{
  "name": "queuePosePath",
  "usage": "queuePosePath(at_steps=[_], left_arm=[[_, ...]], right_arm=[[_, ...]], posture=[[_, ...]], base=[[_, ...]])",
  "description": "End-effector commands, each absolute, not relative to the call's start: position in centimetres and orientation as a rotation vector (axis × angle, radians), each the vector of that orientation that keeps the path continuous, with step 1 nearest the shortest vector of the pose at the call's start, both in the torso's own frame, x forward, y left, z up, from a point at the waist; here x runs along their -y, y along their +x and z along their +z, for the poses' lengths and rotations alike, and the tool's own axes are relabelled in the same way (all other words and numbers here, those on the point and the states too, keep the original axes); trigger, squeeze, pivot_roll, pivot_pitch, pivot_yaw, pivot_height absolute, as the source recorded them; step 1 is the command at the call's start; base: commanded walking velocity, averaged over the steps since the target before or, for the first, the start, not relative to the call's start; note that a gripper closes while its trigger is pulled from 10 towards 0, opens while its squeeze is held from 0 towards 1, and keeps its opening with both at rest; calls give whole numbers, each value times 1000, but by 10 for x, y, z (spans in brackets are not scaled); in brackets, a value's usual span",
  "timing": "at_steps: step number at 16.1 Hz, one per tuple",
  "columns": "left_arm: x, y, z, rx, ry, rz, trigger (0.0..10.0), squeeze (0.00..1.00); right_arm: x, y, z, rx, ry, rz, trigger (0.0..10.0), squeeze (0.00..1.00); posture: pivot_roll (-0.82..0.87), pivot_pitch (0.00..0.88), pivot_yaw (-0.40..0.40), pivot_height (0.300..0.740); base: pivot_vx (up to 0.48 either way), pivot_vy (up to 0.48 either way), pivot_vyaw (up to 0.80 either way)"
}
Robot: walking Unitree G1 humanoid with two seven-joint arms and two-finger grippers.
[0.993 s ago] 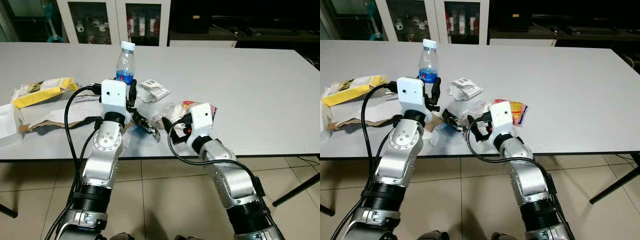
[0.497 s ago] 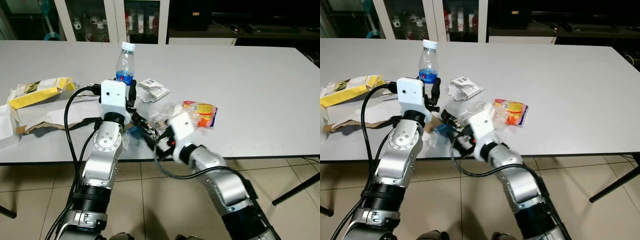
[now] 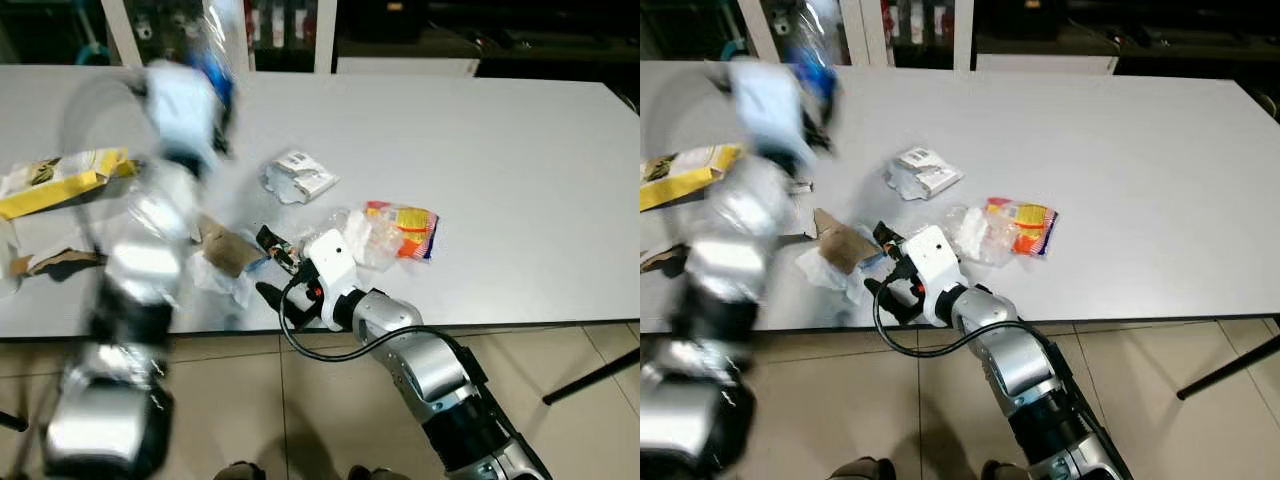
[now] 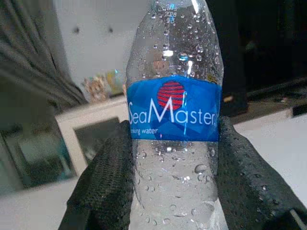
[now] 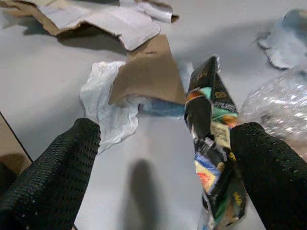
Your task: Picking trash to rubbish bin
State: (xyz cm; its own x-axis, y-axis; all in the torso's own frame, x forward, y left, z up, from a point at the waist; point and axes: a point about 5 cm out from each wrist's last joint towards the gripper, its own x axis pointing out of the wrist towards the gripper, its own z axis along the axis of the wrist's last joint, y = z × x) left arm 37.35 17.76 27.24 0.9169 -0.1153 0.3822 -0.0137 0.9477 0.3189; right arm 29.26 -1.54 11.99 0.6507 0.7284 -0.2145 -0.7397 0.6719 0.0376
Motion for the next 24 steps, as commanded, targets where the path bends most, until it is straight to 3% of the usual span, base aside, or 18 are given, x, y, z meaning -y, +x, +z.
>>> queuePosePath(at_steps=[1, 6, 15, 16, 17, 24], left_arm=[[-177, 377, 266, 372, 351, -86, 10000, 0], [-203, 375, 261, 330, 375, -20, 10000, 0], [-206, 355, 250, 288, 413, -23, 10000, 0], [-205, 355, 249, 286, 414, -26, 10000, 0], [-201, 354, 250, 284, 423, -38, 10000, 0], [-194, 354, 252, 282, 438, -57, 10000, 0]], right_arm=[[13, 294, 122, -203, -54, 849, 10000, 0], [5, 288, 108, -249, -32, 870, 10000, 0], [-7, 286, 89, -291, -14, 860, 10000, 0], [-7, 286, 88, -293, -11, 855, 7216, 0], [-6, 286, 84, -305, -6, 836, 0, 0], [-2, 289, 82, -299, -12, 799, 0, 0]], posture=[[50, 77, -38, 740], [76, 107, -41, 740], [109, 124, -7, 740], [109, 123, -6, 740], [108, 123, -5, 740], [96, 116, 8, 740]], base=[[0, 0, 0], [0, 0, 0], [0, 0, 0], [0, 0, 0], [0, 0, 0], [0, 0, 0]])
